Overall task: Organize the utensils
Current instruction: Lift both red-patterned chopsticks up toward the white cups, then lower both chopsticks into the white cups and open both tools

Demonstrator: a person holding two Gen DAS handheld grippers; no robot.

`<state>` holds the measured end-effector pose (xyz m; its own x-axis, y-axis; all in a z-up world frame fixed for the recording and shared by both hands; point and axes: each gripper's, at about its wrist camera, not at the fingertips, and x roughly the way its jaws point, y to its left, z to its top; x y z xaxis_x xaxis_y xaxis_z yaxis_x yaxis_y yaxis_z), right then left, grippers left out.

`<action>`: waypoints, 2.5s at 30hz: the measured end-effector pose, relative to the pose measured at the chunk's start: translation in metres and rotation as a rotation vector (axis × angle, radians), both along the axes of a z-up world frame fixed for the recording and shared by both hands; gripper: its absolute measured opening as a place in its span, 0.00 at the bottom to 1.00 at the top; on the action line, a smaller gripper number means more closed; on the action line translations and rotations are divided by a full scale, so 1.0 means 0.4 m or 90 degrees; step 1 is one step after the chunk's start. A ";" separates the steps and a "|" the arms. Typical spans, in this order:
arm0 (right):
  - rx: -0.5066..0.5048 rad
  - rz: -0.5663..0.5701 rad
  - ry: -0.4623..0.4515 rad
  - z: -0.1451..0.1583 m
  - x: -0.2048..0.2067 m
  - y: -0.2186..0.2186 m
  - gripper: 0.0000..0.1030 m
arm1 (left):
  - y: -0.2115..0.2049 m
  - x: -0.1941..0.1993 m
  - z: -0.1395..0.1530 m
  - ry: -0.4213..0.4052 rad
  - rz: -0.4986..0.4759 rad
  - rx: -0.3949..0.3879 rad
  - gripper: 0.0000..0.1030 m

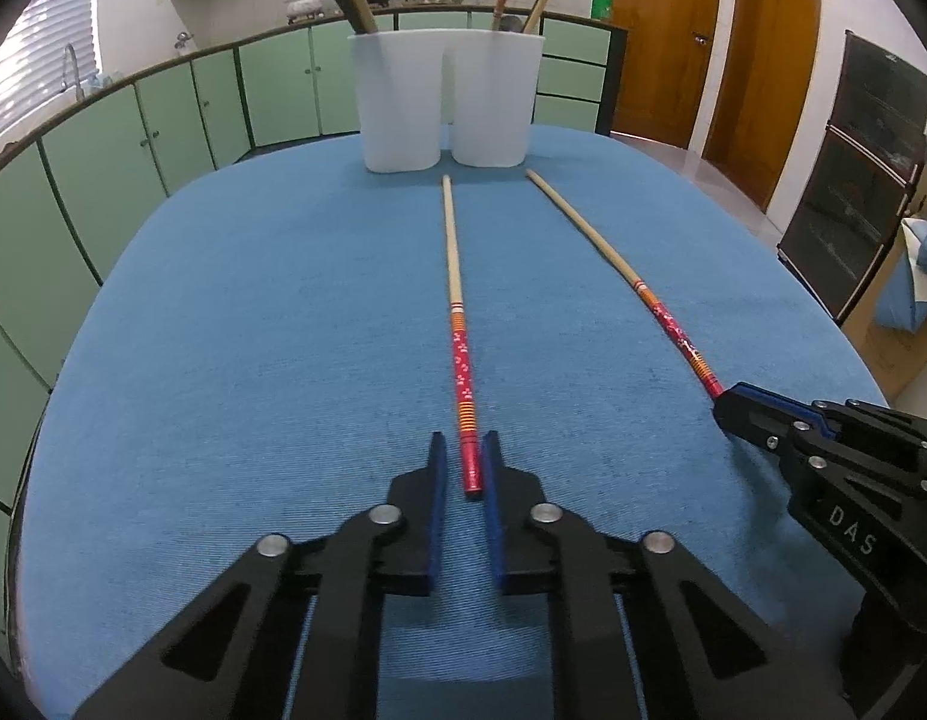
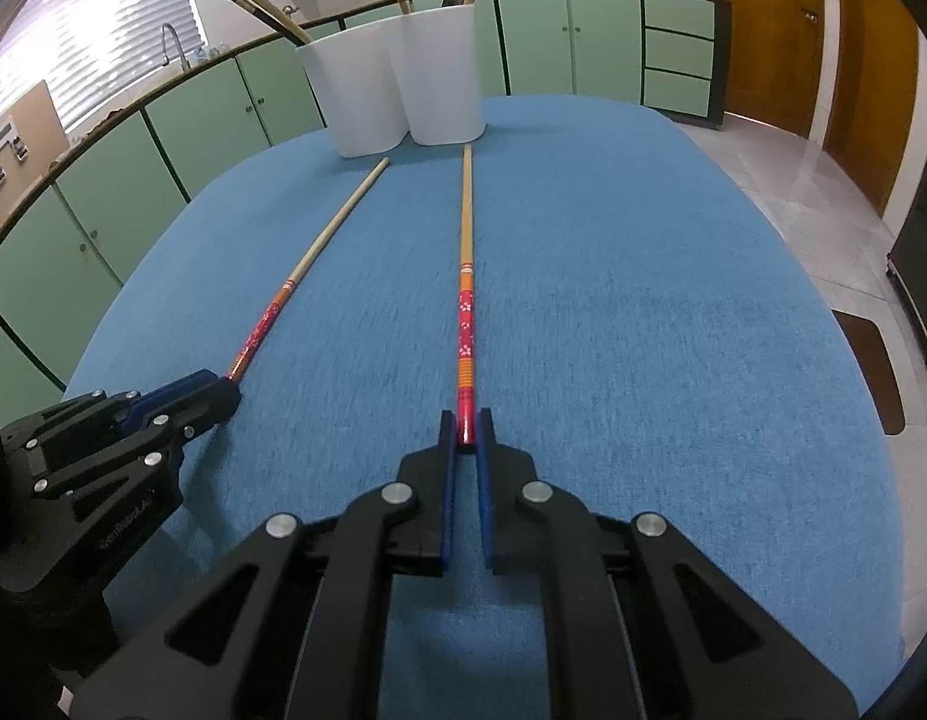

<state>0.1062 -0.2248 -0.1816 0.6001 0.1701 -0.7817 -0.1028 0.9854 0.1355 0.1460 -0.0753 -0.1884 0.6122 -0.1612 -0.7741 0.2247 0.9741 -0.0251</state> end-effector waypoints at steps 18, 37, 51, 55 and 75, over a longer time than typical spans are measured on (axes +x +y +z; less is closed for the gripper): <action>-0.006 0.004 -0.027 0.034 -0.023 -0.005 0.05 | 0.016 -0.025 0.042 -0.031 0.009 -0.021 0.06; 0.024 0.015 -0.185 0.324 -0.032 -0.046 0.05 | 0.074 -0.056 0.338 -0.202 0.006 -0.056 0.06; 0.077 0.065 -0.223 0.483 0.032 -0.066 0.05 | 0.076 -0.017 0.449 -0.230 -0.032 -0.077 0.06; 0.075 0.073 -0.225 0.513 0.059 -0.069 0.05 | 0.072 -0.006 0.467 -0.236 -0.038 -0.078 0.06; 0.048 0.062 -0.357 0.776 0.297 -0.089 0.05 | 0.045 0.169 0.692 -0.368 -0.047 -0.084 0.06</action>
<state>0.2248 -0.2603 0.1286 0.8981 0.2889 -0.3316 -0.2695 0.9573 0.1041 0.2137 -0.0572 0.0886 0.9118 -0.2919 -0.2887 0.3054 0.9522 0.0017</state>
